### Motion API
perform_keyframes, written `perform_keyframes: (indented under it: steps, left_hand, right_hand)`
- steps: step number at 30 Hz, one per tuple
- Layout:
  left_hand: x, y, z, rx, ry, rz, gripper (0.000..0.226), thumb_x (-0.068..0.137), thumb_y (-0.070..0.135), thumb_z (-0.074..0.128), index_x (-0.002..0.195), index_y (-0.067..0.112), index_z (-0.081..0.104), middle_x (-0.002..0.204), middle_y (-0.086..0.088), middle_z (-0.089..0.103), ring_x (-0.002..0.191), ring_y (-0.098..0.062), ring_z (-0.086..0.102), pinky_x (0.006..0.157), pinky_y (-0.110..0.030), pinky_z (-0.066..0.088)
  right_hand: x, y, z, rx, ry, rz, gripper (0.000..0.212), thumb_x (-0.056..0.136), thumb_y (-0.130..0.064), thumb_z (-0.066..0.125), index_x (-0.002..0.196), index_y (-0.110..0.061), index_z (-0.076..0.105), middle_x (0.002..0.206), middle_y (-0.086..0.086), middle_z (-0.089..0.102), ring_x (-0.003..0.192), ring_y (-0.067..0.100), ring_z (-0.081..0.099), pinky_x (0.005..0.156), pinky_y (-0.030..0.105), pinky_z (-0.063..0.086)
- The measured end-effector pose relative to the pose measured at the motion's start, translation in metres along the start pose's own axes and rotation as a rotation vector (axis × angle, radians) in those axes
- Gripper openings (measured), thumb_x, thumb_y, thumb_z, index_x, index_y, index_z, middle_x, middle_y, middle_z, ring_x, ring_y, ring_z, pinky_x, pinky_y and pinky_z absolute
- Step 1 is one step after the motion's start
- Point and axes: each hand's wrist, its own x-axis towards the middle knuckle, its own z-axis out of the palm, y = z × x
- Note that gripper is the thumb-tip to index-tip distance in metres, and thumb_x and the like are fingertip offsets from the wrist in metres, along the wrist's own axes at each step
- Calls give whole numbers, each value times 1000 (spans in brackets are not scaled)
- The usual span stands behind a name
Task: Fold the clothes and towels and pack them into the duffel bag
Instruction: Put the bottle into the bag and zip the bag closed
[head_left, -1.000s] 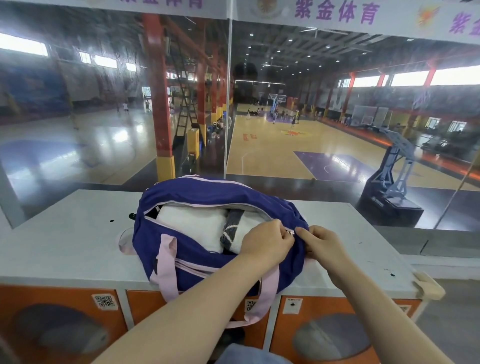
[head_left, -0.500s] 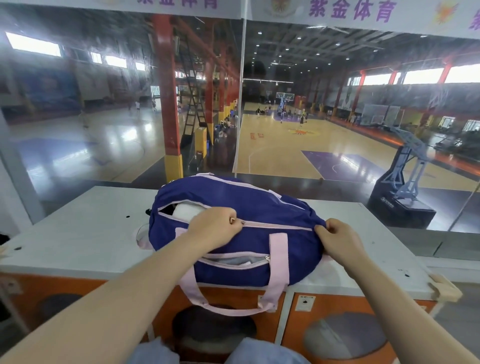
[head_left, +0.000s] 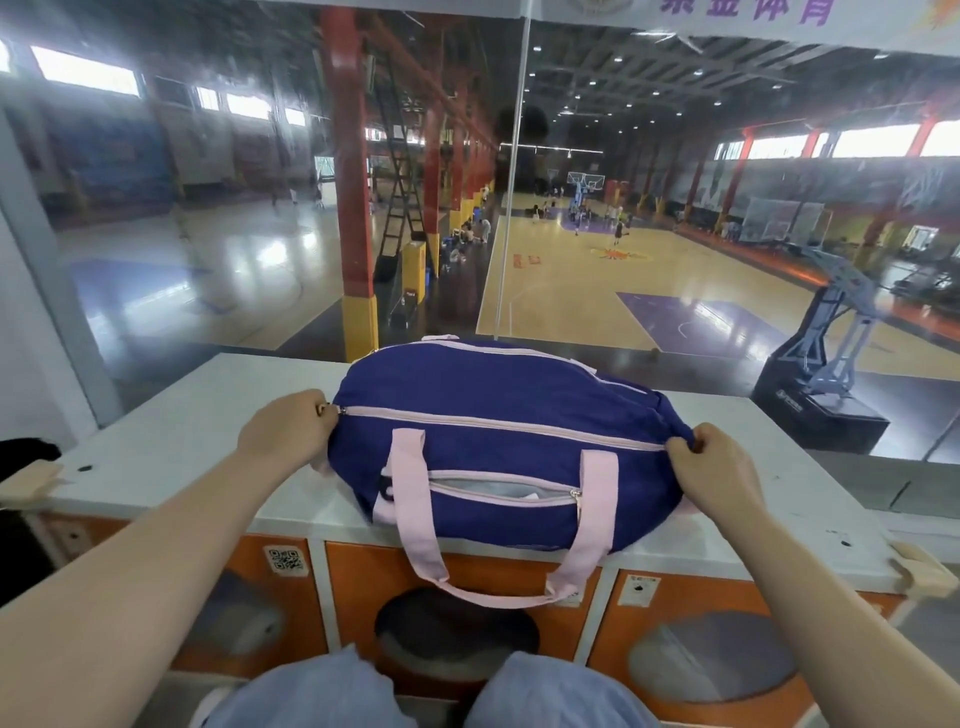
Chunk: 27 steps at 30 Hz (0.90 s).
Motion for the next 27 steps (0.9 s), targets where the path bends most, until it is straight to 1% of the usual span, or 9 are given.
perform_keyframes:
  steps: [4,5,7,9,13,16,21,24,27]
  left_hand:
    - [-5,-5,6,-94,42,26,27,101,34,39,90,13,53,92,-12,65,77,-25,55,66,-33,40]
    - [-9,-3,6,-137,80,26,24,100,34,44,93,12,51,91,-10,63,77,-24,55,65,-33,39]
    - [-19,8,4,-230,193,49,19,96,31,54,96,13,48,89,-6,58,76,-21,54,61,-30,38]
    - [-30,23,1,-273,280,147,16,92,27,61,95,17,48,89,-1,54,77,-17,54,60,-26,37]
    - [-63,68,6,-244,234,359,13,90,31,62,89,28,50,91,7,54,82,-11,54,65,-16,39]
    - [-92,107,16,-249,152,489,11,93,36,58,89,30,49,93,12,51,86,-7,52,69,-15,40]
    - [-124,152,36,-352,24,587,8,93,33,58,91,30,50,84,13,52,75,-5,49,57,-12,31]
    - [-131,165,56,-341,34,593,8,94,31,56,100,26,54,93,8,60,82,-8,56,65,-19,45]
    - [-135,169,74,-313,93,586,17,94,36,57,108,26,56,105,6,61,94,-10,56,75,-21,47]
  right_hand:
    - [-4,2,1,43,6,20,14,95,-19,50,99,-6,51,82,6,55,73,24,53,52,25,35]
    - [-7,0,1,59,27,23,16,94,-18,54,105,-6,50,92,9,57,80,25,54,57,25,39]
    - [-14,-4,2,23,113,-18,33,91,-17,60,120,-7,49,116,14,54,102,28,53,77,31,47]
    - [-25,-11,6,-28,203,-106,42,87,-15,63,126,-9,48,127,13,49,115,29,46,91,37,43]
    - [-46,-24,23,-135,202,-425,35,85,-18,66,117,-16,54,120,6,57,108,21,50,88,28,40]
    - [-64,-30,35,-185,158,-551,32,84,-22,68,115,-17,58,119,5,62,106,24,57,89,35,48]
    - [-75,-23,45,-194,96,-522,34,86,-21,64,118,-19,56,122,2,61,111,23,57,94,35,45]
    - [-77,-15,45,-112,39,-478,33,90,-19,60,122,-20,55,125,0,60,112,21,58,95,32,45]
    - [-77,-12,47,-49,25,-426,39,92,-23,59,129,-21,48,131,-1,56,114,19,57,95,27,46]
